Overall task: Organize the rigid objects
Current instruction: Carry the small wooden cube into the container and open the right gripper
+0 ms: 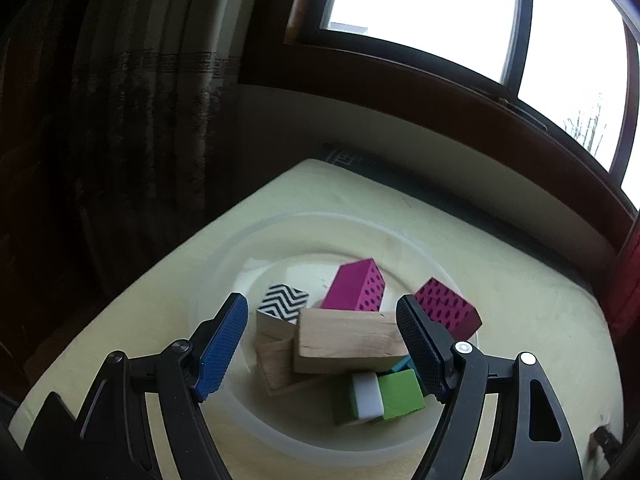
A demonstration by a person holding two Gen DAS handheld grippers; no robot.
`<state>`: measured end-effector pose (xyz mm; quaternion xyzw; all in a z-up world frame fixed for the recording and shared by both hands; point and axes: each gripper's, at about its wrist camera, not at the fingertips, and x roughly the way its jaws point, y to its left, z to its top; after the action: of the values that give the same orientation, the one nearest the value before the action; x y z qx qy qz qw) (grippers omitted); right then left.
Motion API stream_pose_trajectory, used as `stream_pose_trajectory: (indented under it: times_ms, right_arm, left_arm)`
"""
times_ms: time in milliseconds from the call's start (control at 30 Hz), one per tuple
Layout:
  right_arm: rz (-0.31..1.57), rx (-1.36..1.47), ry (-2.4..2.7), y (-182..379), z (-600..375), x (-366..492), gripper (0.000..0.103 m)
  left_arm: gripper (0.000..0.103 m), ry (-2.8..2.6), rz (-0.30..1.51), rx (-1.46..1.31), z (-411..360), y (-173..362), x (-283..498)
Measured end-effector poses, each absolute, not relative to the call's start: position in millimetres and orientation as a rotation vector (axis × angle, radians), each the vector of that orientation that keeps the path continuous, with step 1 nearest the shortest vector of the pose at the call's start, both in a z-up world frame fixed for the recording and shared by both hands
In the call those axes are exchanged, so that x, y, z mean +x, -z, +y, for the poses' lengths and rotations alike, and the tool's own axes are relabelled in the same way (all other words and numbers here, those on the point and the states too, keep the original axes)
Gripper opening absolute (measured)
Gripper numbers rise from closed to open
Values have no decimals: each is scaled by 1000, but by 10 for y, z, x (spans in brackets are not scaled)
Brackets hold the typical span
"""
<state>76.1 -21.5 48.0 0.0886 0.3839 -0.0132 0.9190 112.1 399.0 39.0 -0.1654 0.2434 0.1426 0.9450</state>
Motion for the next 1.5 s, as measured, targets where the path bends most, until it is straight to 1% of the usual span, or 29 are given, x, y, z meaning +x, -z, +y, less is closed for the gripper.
stream_pose_trajectory:
  times_ms: [133,300,400,533,800,1000,1167,1200,1233,1433,1500]
  right_arm:
    - [777,196,10,-545,-148,781,37]
    - [746,190,-35,-660,-7,819,37]
    - [732,177,-63,-702,111,848,37]
    - [739,156,-81,-665,259,841,34]
    - [725,100,-41,-590,263,686,35]
    - [717,61,9,-562,224,595,37]
    - [722,49,28,-559,241,659,44]
    - [726,53,35,-553,235,674,48]
    - [731,54,44,-540,232,692,50]
    - [779,31,30,-439,297,800,49]
    - [783,6,25,-431,357,819,43]
  left_arm:
    - [78,-281,497,-320,3998,-457,1145]
    - [78,-263,483,-193,3923,-555,1082]
    - [78,-276,482,-146,3942,-501,974]
    - [78,-270,489,-160,3979,-394,836]
    - [78,-212,462,-111,3830,-322,583]
    - [78,-164,453,-109,3761,-339,532]
    - [78,-159,464,-119,3799,-329,524]
    - [78,-162,465,-122,3814,-331,521]
    - [78,-165,465,-124,3835,-329,521]
    - [78,-174,474,-145,3934,-294,510]
    - [78,-174,478,-149,3950,-286,514]
